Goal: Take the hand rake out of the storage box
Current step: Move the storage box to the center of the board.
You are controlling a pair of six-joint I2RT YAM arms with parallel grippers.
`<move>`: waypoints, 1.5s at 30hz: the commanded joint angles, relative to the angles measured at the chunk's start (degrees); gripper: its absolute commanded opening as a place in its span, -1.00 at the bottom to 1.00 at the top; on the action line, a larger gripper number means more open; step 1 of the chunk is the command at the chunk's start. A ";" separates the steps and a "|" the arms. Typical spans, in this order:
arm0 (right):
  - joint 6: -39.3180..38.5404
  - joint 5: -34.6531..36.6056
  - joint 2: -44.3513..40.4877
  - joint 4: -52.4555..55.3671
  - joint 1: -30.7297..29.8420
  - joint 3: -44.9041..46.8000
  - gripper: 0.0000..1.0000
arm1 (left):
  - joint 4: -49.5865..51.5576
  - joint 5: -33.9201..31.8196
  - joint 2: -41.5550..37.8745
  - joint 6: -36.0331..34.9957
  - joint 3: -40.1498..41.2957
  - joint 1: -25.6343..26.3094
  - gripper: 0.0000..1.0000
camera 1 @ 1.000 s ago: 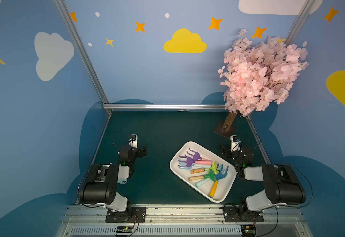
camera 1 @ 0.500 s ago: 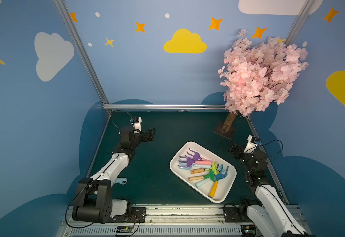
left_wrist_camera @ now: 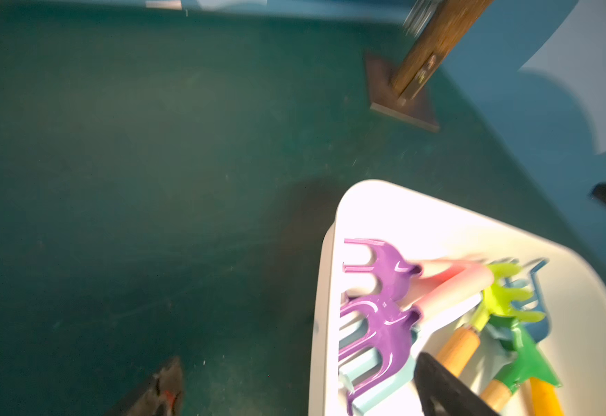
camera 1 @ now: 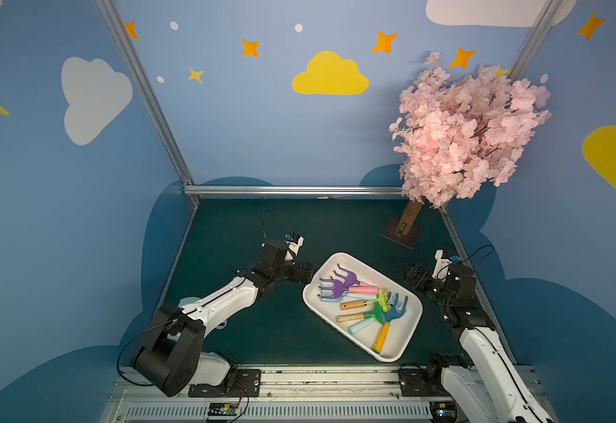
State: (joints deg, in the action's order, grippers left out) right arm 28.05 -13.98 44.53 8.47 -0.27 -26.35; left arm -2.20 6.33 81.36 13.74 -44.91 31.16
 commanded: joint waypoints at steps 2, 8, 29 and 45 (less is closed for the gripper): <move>-2.53 -3.55 -0.65 1.60 -0.72 0.01 0.93 | 6.73 -8.33 6.49 -3.46 -5.55 7.15 0.98; -4.14 -2.54 -1.51 4.21 -1.05 -0.17 0.87 | 17.11 -19.44 18.92 -4.29 -17.63 12.03 0.66; -4.16 -6.63 2.81 2.74 -1.45 -0.86 0.36 | 18.42 -26.28 26.88 -0.82 -23.98 5.33 -0.55; -4.40 -4.79 20.51 -6.43 -10.71 -8.41 0.35 | 22.86 -19.22 39.09 -2.91 -40.65 -12.78 -0.59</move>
State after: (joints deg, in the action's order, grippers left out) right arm 24.16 -20.12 61.52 6.68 -8.73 -31.22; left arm 18.50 -12.16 116.86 10.41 -81.52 21.30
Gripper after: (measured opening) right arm 0.675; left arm 0.206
